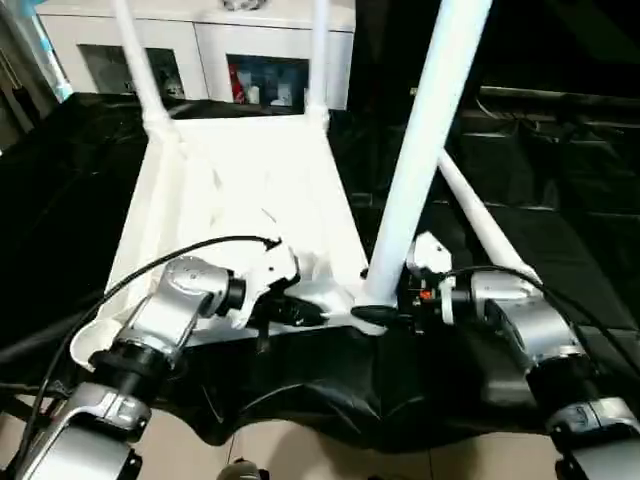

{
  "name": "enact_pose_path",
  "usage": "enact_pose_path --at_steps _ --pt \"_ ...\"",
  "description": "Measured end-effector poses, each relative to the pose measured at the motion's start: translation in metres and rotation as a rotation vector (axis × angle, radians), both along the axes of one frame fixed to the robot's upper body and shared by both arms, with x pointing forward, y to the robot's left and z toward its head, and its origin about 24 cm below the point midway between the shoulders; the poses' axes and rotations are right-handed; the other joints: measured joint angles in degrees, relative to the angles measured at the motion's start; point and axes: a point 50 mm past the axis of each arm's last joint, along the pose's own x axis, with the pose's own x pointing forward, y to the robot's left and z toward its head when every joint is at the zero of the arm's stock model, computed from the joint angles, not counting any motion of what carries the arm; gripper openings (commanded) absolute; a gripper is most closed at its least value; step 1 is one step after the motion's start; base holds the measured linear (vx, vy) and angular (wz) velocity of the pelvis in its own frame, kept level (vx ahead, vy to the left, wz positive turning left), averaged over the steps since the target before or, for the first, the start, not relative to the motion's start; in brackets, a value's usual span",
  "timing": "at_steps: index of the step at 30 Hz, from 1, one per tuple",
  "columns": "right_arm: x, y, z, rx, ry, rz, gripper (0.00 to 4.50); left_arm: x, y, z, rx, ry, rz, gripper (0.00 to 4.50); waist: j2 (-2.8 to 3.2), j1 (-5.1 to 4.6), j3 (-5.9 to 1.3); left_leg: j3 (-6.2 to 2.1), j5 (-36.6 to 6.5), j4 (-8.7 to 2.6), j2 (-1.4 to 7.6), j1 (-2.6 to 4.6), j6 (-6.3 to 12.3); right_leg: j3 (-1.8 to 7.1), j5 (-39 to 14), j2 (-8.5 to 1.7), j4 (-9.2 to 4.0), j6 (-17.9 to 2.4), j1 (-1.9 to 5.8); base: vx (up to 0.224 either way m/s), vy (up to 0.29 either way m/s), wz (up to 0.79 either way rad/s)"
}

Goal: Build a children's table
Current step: Rotate leg to tighten

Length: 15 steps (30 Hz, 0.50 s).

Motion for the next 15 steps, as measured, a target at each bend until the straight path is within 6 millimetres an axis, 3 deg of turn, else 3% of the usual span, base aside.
enact_pose_path --at_steps 6,12,15 --pt "0.002 0.004 -0.005 0.008 -0.007 -0.096 2.73 0.006 -0.006 -0.003 -0.001 -0.020 0.059 0.00 0.01 -0.21 -0.01 0.00 0.0 0.04 -0.01 0.04 0.00 0.02 -0.1 0.00 0.01 0.1 0.03 0.000 0.000 0.00" --pt "0.028 0.017 -0.012 0.063 -0.028 -0.497 2.69 0.025 -0.024 -0.004 0.010 -0.077 0.257 0.00 0.01 -2.44 -0.01 -0.08 0.0 0.03 -0.02 0.21 -0.02 -0.03 0.0 0.01 0.01 0.1 0.04 0.000 0.000 0.00" --pt "0.035 0.022 -0.014 0.087 -0.018 -0.617 2.69 0.030 -0.031 -0.004 0.013 -0.090 0.321 0.00 0.05 -2.85 0.00 -0.11 0.0 0.01 -0.03 0.19 -0.02 -0.04 0.0 0.02 0.02 0.1 0.02 0.000 0.000 0.00"
